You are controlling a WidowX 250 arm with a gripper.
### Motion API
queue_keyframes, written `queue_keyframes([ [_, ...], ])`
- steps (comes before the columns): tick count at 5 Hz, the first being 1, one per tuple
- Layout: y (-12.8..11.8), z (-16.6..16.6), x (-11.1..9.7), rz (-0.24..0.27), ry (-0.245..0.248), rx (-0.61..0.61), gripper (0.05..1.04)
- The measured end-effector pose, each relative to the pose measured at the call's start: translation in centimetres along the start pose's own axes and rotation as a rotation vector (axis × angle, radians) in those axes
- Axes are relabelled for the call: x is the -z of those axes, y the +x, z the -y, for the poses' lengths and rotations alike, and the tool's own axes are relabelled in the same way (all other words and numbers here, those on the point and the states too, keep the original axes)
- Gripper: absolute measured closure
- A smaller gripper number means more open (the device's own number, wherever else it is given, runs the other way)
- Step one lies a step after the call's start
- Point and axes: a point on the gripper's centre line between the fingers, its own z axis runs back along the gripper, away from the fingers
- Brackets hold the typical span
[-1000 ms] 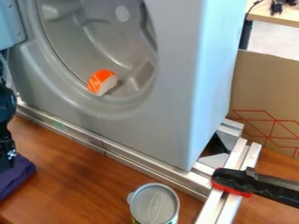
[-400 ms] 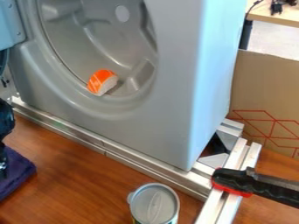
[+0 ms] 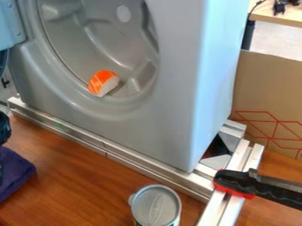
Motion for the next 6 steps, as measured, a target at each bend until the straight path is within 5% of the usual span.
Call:
queue_keyframes([
  [2,0.3,-0.7,1.3,-0.026,0.013,-0.021,0.083],
  [5,1.3,-1.0,2.7,0.005,0.02,-0.063,0.083],
  [6,4.7,0.3,1.9,0.12,-0.013,0.022,0.083],
])
